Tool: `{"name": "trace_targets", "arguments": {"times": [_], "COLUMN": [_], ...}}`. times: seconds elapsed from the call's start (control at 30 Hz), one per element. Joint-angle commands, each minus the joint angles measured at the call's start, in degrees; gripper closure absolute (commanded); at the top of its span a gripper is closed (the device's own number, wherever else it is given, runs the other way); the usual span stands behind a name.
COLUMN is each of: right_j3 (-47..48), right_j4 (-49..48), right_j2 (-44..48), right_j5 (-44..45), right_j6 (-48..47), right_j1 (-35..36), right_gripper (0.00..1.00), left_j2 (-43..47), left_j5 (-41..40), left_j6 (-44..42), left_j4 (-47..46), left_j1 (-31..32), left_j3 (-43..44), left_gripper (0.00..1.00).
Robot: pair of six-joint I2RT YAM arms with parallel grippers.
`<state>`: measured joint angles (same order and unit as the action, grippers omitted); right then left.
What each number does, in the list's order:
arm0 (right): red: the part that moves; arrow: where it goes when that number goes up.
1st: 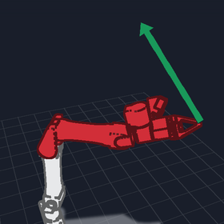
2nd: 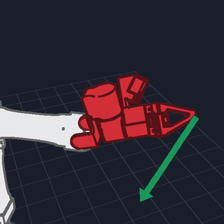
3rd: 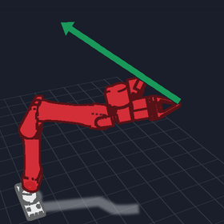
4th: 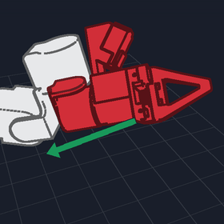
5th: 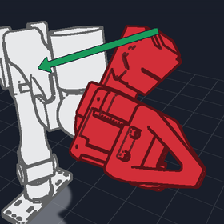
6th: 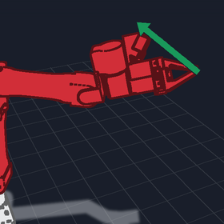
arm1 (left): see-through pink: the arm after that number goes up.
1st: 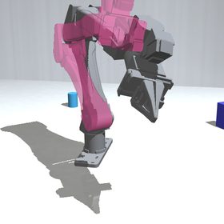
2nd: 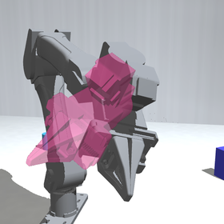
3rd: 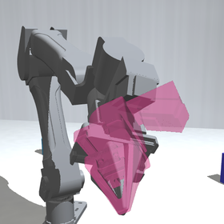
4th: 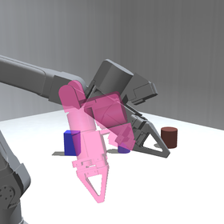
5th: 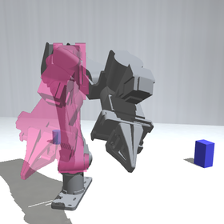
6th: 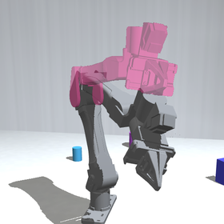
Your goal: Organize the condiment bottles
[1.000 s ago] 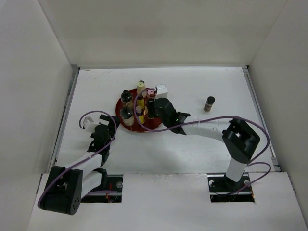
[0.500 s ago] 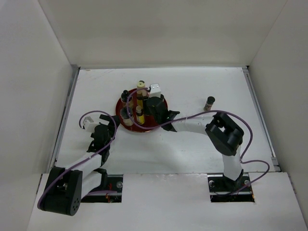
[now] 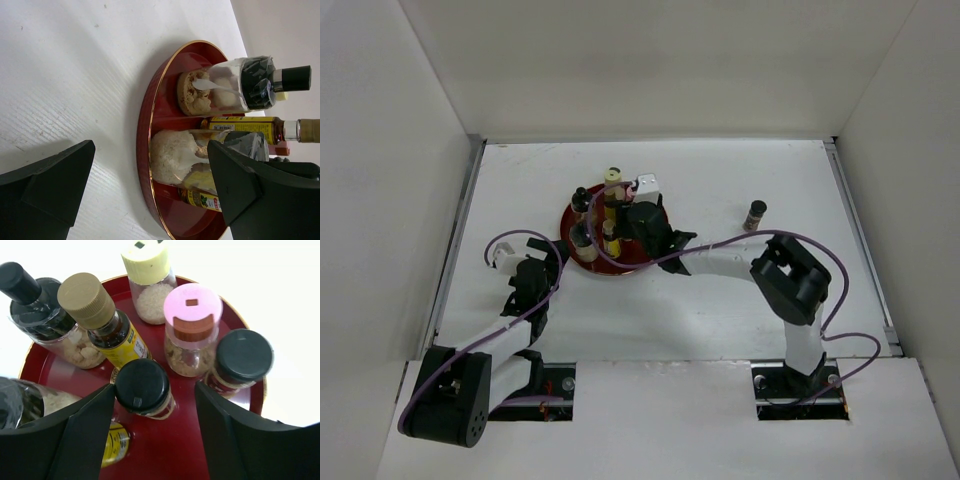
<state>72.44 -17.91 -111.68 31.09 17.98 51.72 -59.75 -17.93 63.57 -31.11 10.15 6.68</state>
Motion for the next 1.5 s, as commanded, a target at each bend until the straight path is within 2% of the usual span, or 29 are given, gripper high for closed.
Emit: {"name": "trace_targets", "arguments": {"times": [0.0,0.13,0.27,0.3,0.4,0.43,0.47,0.53,0.57,0.7,0.77,0.87,1.0,1.13,1.23,1.33,1.47], "right_j3": [-1.07,-3.45,-6.52,-7.57,-12.22,-13.89,-15.65,-18.9,-20.4,-24.45,-24.55,-23.67,-21.56,-19.54,-18.74,-18.39,-19.27], "right_j4": [-2.57,-2.57,-2.74,-3.09,-4.94,-4.68,-3.72,-1.26,0.06,4.72,6.56,8.59,8.77,7.72,7.54,7.45,7.02], "right_j2": [6.99,11.3,15.86,17.27,21.75,23.42,25.26,28.96,30.54,33.28,32.23,29.07,24.59,22.03,21.06,19.84,20.0], "right_j5": [1.34,1.6,1.95,1.87,2.13,2.13,2.39,4.14,5.28,7.76,7.75,7.67,5.22,0.3,0.2,0.29,0.63], "right_j6": [1.01,1.01,1.36,1.36,1.18,1.44,2.06,3.64,4.08,3.65,2.86,2.68,2.5,2.15,2.06,2.06,2.68], "right_j1": [0.0,0.44,0.44,0.44,-3.41,-5.61,-8.15,-13.77,-16.67,-26.44,-29.43,-32.51,-34.36,-35.95,-36.13,-36.3,-36.04], "right_gripper": [0.28,0.24,0.25,0.32,0.71,0.79,0.83,0.81,0.78,0.42,0.32,0.24,0.19,0.2,0.24,0.35,0.57], "left_j2": [0.24,1.21,1.39,1.13,0.25,0.16,0.16,0.24,0.33,0.51,-0.54,-1.07,-0.2,-0.46,-0.99,-1.34,-1.51], "left_j5": [0.09,-0.52,-0.52,-0.61,0.18,0.44,0.36,0.27,0.53,0.18,0.53,0.36,0.09,-0.61,-0.35,-0.7,-0.52], "left_j6": [-0.03,-0.38,-0.38,-0.46,-0.29,-0.29,-0.46,-0.47,-0.38,-0.9,-0.99,-1.08,-1.17,-1.61,-1.43,-1.61,-1.43], "left_j4": [-2.37,-2.29,-2.29,-2.29,-2.29,-2.29,-2.29,-2.29,-2.29,-2.2,-2.2,-2.29,-2.2,-2.2,-2.55,-2.55,-2.81], "left_j1": [-0.27,-0.35,-0.27,-0.18,-0.09,-0.09,0.0,0.09,0.0,0.43,0.52,0.7,0.61,0.7,0.7,0.88,0.88], "left_j3": [0.0,-0.08,0.09,0.09,0.18,0.35,0.44,0.27,0.18,0.53,0.7,1.14,0.71,0.88,0.97,0.97,1.06], "left_gripper": [0.0,0.0,0.0,0.0,0.0,0.0,0.0,0.0,0.0,0.0,0.0,0.0,0.0,0.0,0.0,0.0,0.0]}}
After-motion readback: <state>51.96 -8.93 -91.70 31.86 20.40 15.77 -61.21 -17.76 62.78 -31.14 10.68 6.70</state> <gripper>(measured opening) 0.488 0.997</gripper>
